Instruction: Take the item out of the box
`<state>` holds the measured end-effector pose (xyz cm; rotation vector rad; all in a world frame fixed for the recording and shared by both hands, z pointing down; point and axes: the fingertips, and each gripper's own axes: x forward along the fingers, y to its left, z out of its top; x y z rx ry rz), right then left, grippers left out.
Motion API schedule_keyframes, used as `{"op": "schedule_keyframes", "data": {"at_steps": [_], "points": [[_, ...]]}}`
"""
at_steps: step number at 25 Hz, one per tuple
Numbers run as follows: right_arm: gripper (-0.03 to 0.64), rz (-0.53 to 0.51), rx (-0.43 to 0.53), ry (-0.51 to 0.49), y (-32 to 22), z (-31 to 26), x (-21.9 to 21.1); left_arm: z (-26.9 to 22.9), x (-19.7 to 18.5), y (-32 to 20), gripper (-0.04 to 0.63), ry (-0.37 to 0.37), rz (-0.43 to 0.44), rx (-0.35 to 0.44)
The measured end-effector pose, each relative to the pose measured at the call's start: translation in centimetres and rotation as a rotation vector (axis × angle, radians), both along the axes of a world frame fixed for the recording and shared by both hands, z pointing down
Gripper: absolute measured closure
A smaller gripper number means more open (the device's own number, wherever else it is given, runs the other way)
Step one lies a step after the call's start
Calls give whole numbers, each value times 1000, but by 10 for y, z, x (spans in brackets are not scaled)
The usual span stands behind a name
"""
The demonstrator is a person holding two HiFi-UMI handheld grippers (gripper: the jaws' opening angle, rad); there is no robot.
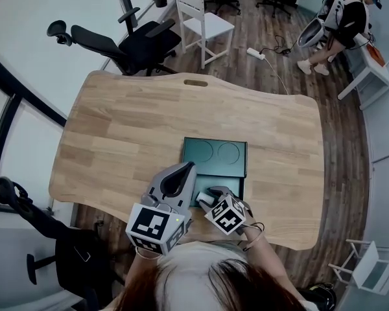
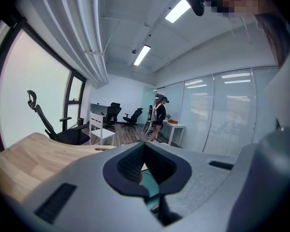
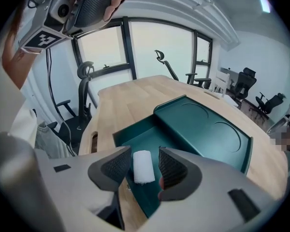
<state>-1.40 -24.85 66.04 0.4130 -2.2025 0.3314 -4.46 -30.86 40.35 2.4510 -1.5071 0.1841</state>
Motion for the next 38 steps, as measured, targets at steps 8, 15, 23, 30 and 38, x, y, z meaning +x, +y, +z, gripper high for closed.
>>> {"op": "schedule_keyframes", "data": {"at_steps": [8, 15, 23, 30, 38], "points": [[409, -47, -72, 32, 2, 20, -7, 7, -3, -12, 589, -2, -11, -20], [394, -81, -113, 59, 2, 35, -8, 15, -8, -18, 589, -2, -28, -39], [389, -110, -161, 88, -2, 46, -9, 18, -12, -24, 589, -7, -46, -54], [387, -92, -214, 74, -5, 53, -10, 20, -12, -28, 589, -13, -52, -61], [393, -65, -261, 94, -6, 66, -8, 20, -10, -28, 589, -17, -51, -61]]}}
